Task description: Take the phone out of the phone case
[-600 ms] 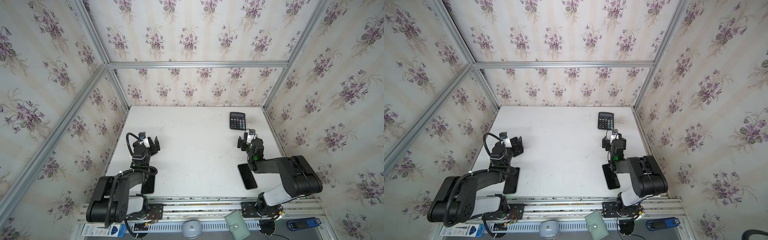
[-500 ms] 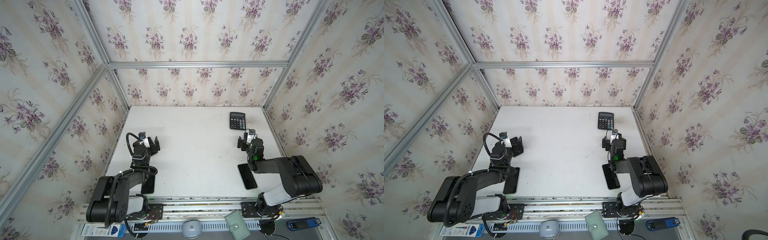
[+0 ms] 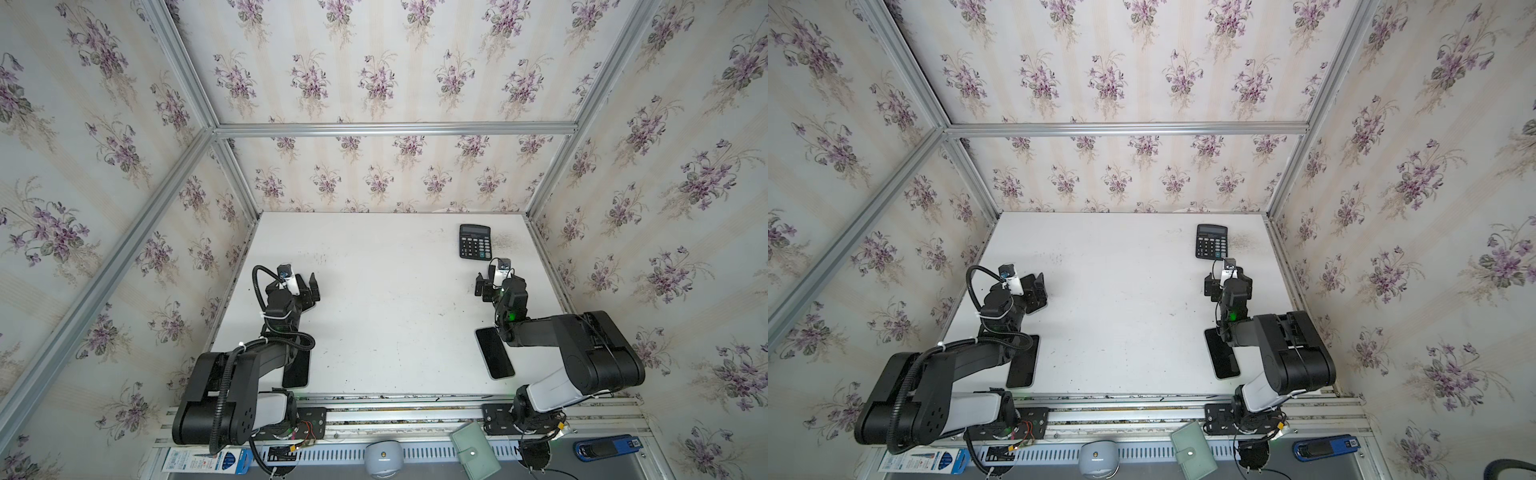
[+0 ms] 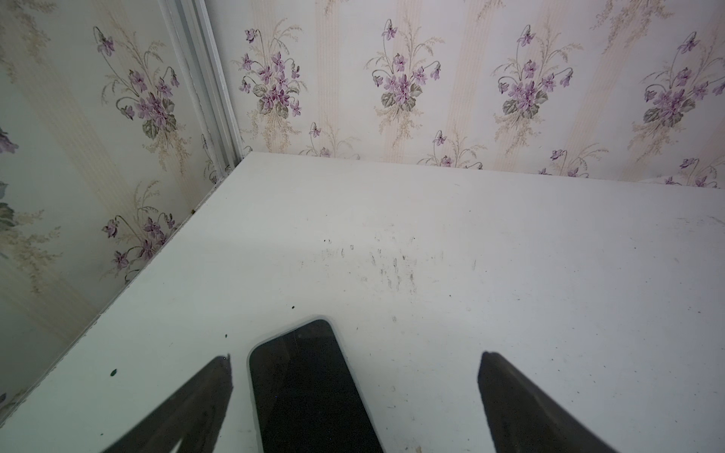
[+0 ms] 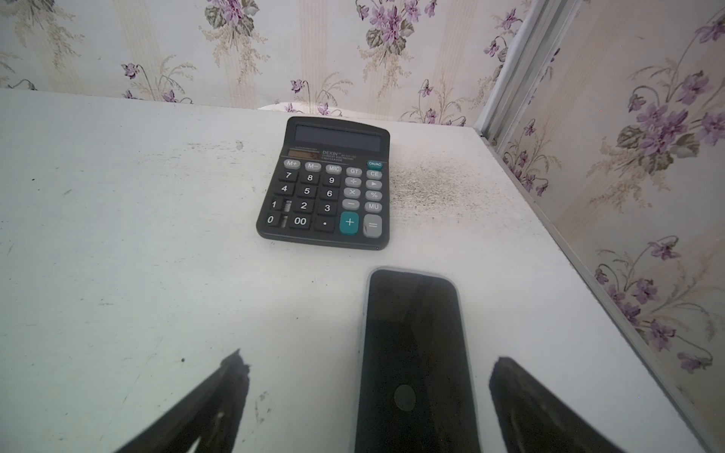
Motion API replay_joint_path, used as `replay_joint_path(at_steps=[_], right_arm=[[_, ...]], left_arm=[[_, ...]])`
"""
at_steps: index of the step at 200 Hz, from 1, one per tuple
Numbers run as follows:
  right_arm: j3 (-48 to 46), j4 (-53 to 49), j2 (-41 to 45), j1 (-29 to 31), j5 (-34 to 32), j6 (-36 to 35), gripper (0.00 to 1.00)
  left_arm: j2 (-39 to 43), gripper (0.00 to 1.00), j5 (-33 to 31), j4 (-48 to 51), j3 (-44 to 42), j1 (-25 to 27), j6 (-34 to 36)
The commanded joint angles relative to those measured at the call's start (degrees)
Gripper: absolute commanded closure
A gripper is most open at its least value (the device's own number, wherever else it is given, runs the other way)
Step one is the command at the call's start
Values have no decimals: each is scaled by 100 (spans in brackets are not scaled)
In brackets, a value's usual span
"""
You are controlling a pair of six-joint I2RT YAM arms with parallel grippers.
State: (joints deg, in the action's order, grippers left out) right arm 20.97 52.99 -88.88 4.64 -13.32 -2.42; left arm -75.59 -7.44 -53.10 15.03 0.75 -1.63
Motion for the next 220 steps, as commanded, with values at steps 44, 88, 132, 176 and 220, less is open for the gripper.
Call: replay_joint_path(at_steps=[44, 88, 132, 176, 220], right_arm=[[70, 71, 2, -7, 18, 13, 0], [584, -2130, 1322, 238, -308, 35, 0], [2365, -6819, 2917, 256, 351, 1364, 0], [3519, -9197, 4071, 259, 1337, 1987, 0], [4319, -11438, 4378, 248, 1974, 2585, 0]], left_arm=[[1, 0, -64, -148, 44, 14, 50], [851, 0, -86, 1820, 810, 17, 8], [1522, 0, 593, 5703, 2901, 23, -1168], [2117, 0, 1567, 7948, 4048, 182, -2518], [2724, 0, 2228, 8604, 4052, 626, -3217]])
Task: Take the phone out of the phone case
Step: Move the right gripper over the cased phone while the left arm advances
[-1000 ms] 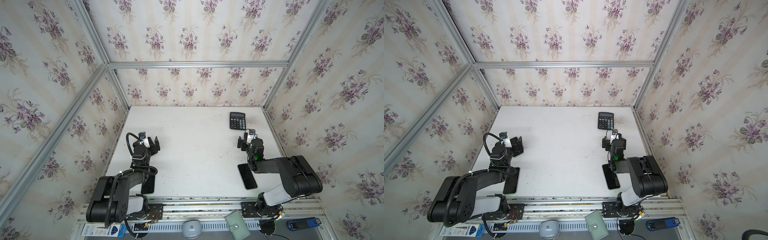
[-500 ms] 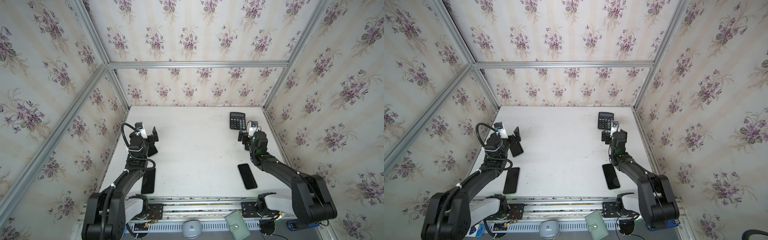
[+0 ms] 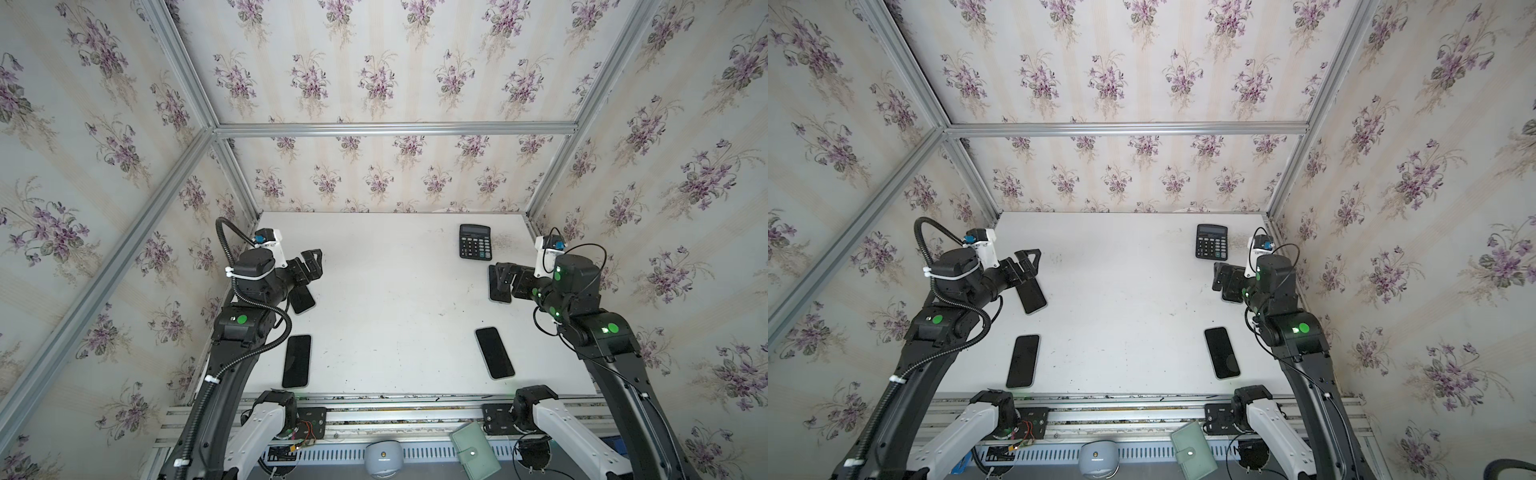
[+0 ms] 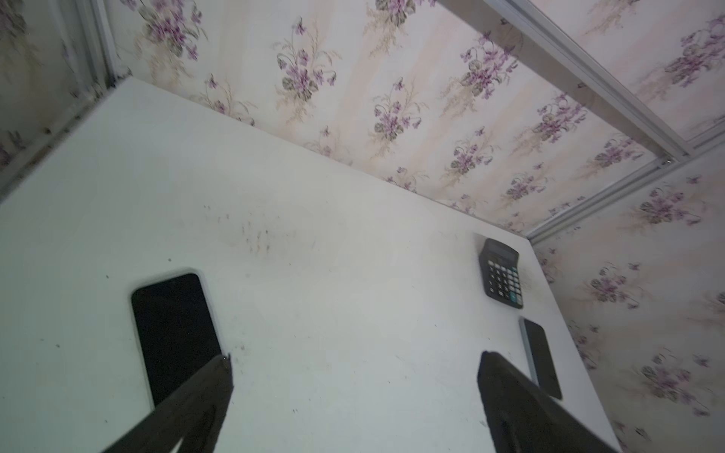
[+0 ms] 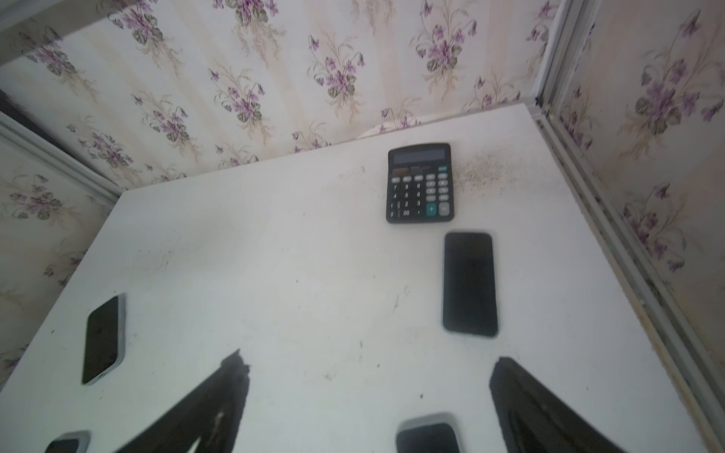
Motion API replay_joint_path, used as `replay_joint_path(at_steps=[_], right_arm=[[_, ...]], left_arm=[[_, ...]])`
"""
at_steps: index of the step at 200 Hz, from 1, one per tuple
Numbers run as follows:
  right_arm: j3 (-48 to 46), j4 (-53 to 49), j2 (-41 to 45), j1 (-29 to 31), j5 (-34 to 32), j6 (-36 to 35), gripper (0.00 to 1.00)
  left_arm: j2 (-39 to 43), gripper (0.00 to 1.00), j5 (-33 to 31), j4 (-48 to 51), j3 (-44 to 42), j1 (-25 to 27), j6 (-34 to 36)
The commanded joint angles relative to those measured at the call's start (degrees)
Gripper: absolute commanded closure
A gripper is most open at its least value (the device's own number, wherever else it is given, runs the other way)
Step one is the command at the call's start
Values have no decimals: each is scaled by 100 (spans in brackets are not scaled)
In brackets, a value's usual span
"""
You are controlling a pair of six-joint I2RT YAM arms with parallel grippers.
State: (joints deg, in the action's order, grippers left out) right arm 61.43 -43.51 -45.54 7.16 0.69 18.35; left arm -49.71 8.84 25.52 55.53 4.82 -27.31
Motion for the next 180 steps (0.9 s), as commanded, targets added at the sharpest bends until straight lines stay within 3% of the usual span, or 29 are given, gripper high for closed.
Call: replay_joint_path(at_steps=[1, 38, 84, 131, 180], right_arm=[[282, -1834, 44, -3, 586, 528, 0], [-222, -2868, 139, 2, 914, 1461, 0], [-1730, -3095, 433, -3, 279, 2125, 0], [-2308, -2781, 471, -16, -188, 2862, 0], [-2863, -2218, 559, -16, -397, 3444, 0]], left_arm=[[137, 0, 605, 756, 2, 242, -660], [-153, 0, 287, 1205, 81, 1390, -727], [-390, 0, -12, 1298, -180, 2584, -1024], [-752, 0, -217, 1491, -14, 3266, -908], [-1035, 0, -295, 1495, 212, 3543, -845]])
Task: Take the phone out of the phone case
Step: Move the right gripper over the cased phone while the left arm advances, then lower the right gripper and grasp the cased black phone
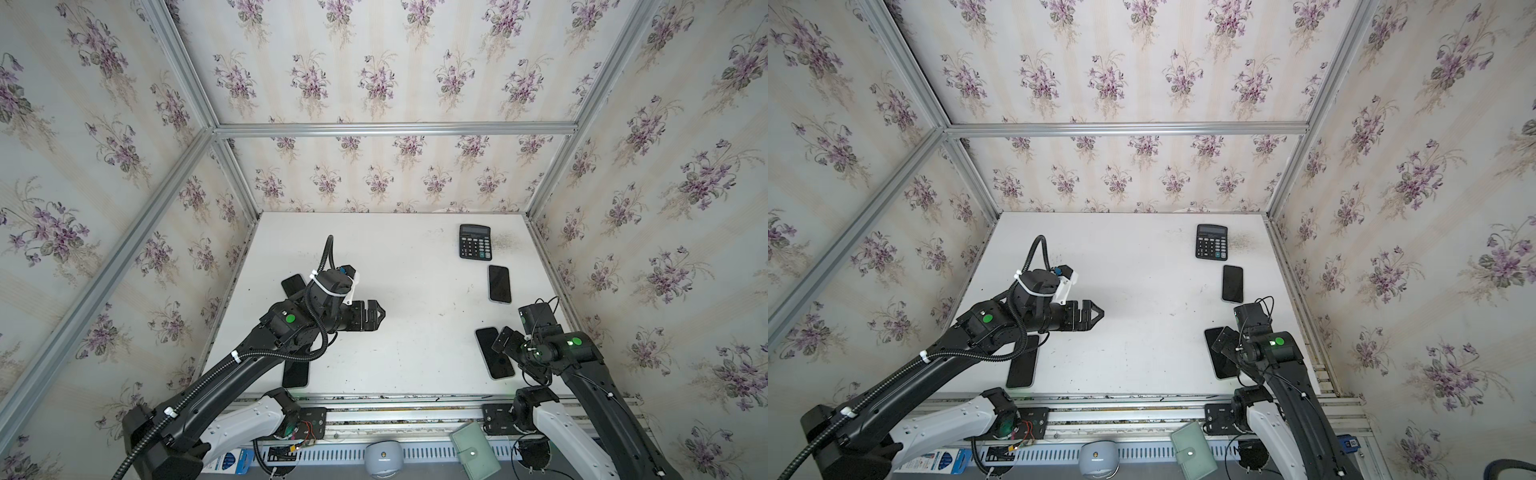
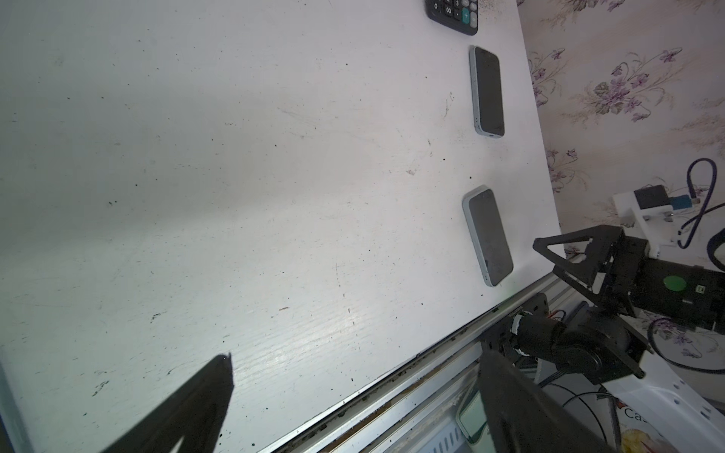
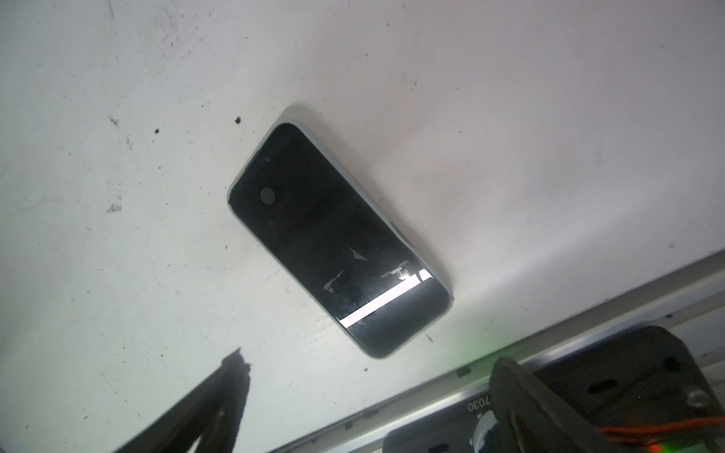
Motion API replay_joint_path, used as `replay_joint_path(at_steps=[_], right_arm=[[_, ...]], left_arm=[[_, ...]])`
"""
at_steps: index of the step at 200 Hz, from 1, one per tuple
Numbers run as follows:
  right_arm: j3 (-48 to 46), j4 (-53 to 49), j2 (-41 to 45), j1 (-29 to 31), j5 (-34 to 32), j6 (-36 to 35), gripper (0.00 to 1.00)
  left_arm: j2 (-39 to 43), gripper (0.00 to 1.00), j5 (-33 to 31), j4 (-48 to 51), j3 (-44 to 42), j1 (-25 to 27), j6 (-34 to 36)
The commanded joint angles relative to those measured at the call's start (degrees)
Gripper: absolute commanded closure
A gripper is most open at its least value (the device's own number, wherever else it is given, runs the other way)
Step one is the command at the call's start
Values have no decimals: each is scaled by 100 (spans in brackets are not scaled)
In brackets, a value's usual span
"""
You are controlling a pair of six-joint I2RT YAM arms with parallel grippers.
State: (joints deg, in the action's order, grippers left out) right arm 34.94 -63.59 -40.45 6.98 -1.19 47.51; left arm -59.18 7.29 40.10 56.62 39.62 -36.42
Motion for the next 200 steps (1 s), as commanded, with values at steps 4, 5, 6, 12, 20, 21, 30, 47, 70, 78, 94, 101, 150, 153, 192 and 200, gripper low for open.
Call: replay_joint_path(at_steps=[4, 5, 6, 12, 20, 21, 30, 47, 70, 78, 94, 101, 150, 153, 192, 200], right_arm=[[-273, -138, 39, -1, -222, 531, 0], [-288, -124, 29, -3, -223, 536, 0], [-296, -108, 24, 1, -223, 538, 0], [-365, -12, -27, -3, -233, 545, 0], [-427, 119, -118, -4, -233, 549, 0], [-436, 137, -129, -4, -233, 545, 0], [-474, 286, -225, -4, -244, 517, 0], [-504, 526, -373, -3, -322, 440, 0], [-597, 881, -552, -22, -346, 270, 0], [-648, 1034, -610, -34, -266, 189, 0], [-761, 1277, -694, -32, -142, 135, 0], [-854, 1425, -666, -37, -72, 103, 0], [-1373, 2369, -265, -28, 704, 47, 0], [-1395, 2390, -260, -30, 746, 48, 0], [-1551, 2642, -212, -22, 1208, 22, 0], [-1536, 2652, -250, -1, 1267, 22, 0]], left_arm=[[-105, 0, -140, 34, 110, 76, 65], [-108, 0, -144, 38, 111, 75, 69], [-110, 0, -147, 40, 112, 78, 67], [-128, 0, -149, 38, 129, 81, 69], [-155, 0, -142, 34, 141, 90, 82], [-155, 0, -141, 34, 144, 90, 83], [-171, 0, -138, 36, 151, 105, 84], [-165, 0, -152, 34, 150, 121, 81], [-165, 0, -173, 35, 139, 134, 67], [-164, 0, -177, 36, 130, 134, 65], [-152, 0, -222, 35, 112, 134, 66], [-139, 0, -235, 40, 103, 134, 77], [-152, 0, -285, 35, 63, 134, 118], [-155, 0, -281, 36, 60, 134, 120], [-285, 0, -280, 34, 112, 134, 192], [-320, 0, -281, 35, 134, 134, 215]])
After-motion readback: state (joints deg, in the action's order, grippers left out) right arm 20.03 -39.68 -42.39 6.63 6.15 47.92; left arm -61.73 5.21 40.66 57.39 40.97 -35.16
